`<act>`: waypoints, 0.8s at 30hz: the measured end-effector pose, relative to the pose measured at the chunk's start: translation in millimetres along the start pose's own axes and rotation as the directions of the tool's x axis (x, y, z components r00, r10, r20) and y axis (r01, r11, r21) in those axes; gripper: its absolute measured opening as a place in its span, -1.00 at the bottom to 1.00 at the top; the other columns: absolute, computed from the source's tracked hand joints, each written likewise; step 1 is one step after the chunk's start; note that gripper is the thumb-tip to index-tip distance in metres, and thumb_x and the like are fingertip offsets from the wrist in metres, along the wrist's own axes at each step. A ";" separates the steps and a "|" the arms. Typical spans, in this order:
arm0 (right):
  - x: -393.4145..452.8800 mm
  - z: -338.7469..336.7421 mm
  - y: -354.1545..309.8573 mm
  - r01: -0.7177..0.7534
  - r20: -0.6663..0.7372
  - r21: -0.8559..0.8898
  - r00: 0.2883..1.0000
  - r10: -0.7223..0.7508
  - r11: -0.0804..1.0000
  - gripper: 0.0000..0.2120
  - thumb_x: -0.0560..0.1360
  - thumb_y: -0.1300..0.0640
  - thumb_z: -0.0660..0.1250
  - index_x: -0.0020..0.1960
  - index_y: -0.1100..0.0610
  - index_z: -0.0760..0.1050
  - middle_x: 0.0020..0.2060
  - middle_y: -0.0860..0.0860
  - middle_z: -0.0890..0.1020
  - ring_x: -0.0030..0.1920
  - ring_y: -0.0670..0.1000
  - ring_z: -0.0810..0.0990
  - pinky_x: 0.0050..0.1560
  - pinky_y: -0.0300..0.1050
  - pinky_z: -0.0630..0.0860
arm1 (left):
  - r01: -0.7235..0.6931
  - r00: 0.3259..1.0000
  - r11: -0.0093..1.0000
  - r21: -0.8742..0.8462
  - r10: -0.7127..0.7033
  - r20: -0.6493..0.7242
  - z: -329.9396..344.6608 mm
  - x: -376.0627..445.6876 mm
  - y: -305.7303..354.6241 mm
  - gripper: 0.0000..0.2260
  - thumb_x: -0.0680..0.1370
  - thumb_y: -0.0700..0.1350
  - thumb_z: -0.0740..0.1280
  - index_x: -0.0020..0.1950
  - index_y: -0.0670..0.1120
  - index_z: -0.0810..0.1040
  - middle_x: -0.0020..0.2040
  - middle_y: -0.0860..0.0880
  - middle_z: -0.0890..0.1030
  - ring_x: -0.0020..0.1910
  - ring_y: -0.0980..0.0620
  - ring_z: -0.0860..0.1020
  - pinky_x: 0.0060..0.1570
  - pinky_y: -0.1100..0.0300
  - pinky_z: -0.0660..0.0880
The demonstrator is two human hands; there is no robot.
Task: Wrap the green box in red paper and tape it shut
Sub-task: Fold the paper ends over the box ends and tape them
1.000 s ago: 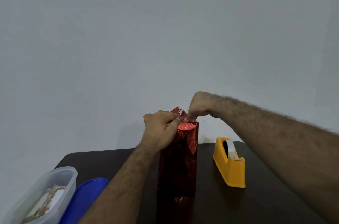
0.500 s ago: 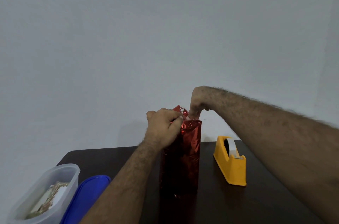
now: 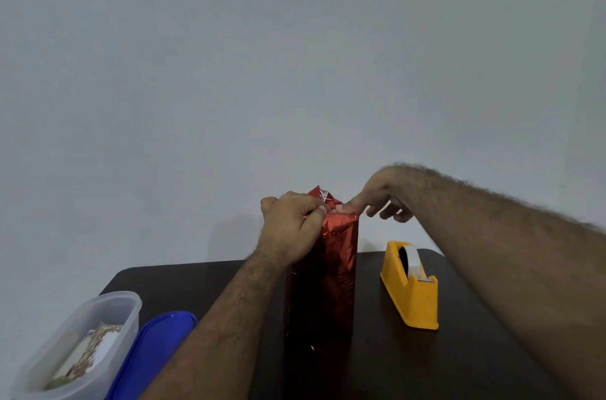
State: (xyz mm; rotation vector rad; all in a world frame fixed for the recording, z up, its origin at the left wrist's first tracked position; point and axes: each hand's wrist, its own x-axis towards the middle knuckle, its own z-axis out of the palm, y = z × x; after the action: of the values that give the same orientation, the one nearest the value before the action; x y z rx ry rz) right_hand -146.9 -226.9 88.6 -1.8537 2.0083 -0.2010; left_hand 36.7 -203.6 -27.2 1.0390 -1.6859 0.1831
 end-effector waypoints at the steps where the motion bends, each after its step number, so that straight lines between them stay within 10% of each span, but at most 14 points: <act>1: 3.6 2.1 5.6 -0.009 0.004 0.030 1.000 0.009 1.000 -0.49 0.46 -0.35 0.50 0.19 0.01 0.62 0.32 -0.05 0.60 0.23 -0.01 0.57 0.24 -0.01 0.54 | 0.003 1.000 1.000 0.002 -0.003 0.003 0.1 0.0 0.2 -0.66 0.57 0.07 0.18 -0.07 0.03 0.75 -0.13 0.09 0.73 0.05 0.19 0.58 0.22 0.13 0.11; 7: 25.2 16.5 24.6 0.164 -0.290 0.220 0.952 -0.096 0.962 -0.57 0.72 -0.16 0.21 0.34 0.14 0.58 0.30 0.11 0.59 0.18 0.11 0.59 0.08 0.04 0.58 | 0.013 0.999 0.999 -0.052 -0.015 -0.031 2.7 -0.8 -2.3 -0.69 0.58 0.04 0.22 -0.04 0.07 0.77 -0.08 0.16 0.74 0.09 0.22 0.58 0.26 0.36 0.01; 11: 19.0 26.2 18.0 0.319 -0.099 0.309 0.948 -0.304 0.896 -0.32 0.61 -0.42 0.21 0.55 0.00 0.39 0.55 -0.01 0.40 0.53 0.12 0.38 0.36 0.29 0.47 | 0.008 0.999 0.999 -0.042 -0.009 -0.032 3.7 -0.8 -2.3 -0.68 0.57 0.05 0.20 -0.08 0.03 0.74 -0.12 0.11 0.73 0.04 0.20 0.57 0.23 0.36 0.02; 16: 29.1 38.3 19.6 0.182 0.027 0.291 0.980 -0.198 0.939 -0.28 0.61 -0.41 0.22 0.64 -0.05 0.27 0.67 0.04 0.22 0.60 0.26 0.28 0.35 0.43 0.44 | 0.011 1.000 0.999 -0.035 -0.012 -0.021 4.5 -1.7 -3.2 -0.66 0.58 0.07 0.18 -0.09 0.02 0.73 -0.14 0.06 0.72 0.03 0.16 0.59 0.23 0.33 0.06; 24: 48.8 42.9 56.6 0.362 -0.481 0.394 0.865 -0.146 0.845 -0.67 0.65 0.29 0.17 0.32 0.31 0.58 0.11 0.12 0.58 0.10 0.09 0.52 -0.06 -0.11 0.47 | 0.095 0.995 0.984 -0.153 -0.097 -0.008 0.2 -3.3 3.0 -0.75 0.56 0.03 0.28 0.01 0.18 0.77 -0.12 0.35 0.68 0.13 0.29 0.58 0.38 0.05 0.24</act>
State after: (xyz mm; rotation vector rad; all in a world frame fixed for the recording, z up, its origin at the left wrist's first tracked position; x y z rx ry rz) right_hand -184.8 -261.6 19.5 -1.8457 1.7193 -1.1767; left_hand 34.5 -200.1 -29.0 0.9992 -1.6059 -0.0007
